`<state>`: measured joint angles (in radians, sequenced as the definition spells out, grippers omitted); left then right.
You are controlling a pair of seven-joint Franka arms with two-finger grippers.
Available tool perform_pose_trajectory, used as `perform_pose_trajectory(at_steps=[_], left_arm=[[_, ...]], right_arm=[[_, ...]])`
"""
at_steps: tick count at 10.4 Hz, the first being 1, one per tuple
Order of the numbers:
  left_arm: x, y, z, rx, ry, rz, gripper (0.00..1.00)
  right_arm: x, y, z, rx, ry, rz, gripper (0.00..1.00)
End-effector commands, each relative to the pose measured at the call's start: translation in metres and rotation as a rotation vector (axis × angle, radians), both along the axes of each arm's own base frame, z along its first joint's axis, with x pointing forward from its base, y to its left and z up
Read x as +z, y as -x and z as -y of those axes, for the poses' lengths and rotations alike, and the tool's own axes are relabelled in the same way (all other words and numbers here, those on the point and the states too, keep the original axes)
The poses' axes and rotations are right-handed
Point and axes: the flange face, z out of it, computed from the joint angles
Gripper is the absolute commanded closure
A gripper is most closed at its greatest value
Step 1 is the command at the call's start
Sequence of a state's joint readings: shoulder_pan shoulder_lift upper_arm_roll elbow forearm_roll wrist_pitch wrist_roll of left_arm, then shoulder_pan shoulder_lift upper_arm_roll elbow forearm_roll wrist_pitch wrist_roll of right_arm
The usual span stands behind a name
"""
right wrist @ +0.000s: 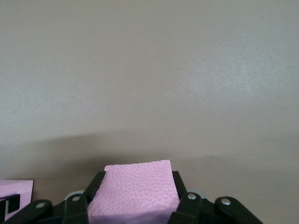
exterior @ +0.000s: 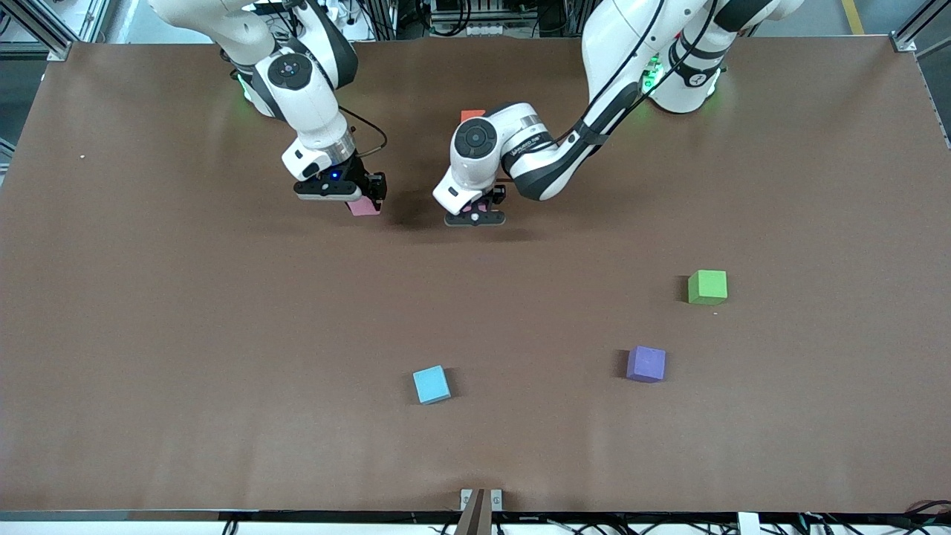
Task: Arrange blocks into number 1
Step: 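Lower the pink cube at the end of the row and release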
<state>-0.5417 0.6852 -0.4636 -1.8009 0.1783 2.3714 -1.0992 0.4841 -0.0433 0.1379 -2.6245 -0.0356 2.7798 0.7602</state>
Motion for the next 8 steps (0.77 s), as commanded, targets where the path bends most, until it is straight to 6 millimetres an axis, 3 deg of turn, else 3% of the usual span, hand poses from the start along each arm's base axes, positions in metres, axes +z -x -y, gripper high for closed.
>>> perform_pose_trajectory(at_steps=[1, 4, 6, 8], left_arm=[[-0.004, 0.003, 0.005, 0.02, -0.017, 0.018, 0.0], [0.013, -0.003, 0.006, 0.041, -0.007, 0.038, 0.0], [0.049, -0.015, -0.002, 0.076, -0.02, 0.068, 0.0], [0.101, -0.047, -0.027, 0.131, -0.033, 0.118, 0.0]], right_arm=[[0.003, -0.003, 0.0, -0.012, -0.009, 0.008, 0.39], [0.004, -0.003, 0.0, -0.01, -0.01, 0.009, 0.39], [0.011, -0.009, -0.006, -0.019, -0.023, 0.021, 0.39], [0.009, -0.017, -0.025, -0.06, -0.044, 0.013, 0.39]])
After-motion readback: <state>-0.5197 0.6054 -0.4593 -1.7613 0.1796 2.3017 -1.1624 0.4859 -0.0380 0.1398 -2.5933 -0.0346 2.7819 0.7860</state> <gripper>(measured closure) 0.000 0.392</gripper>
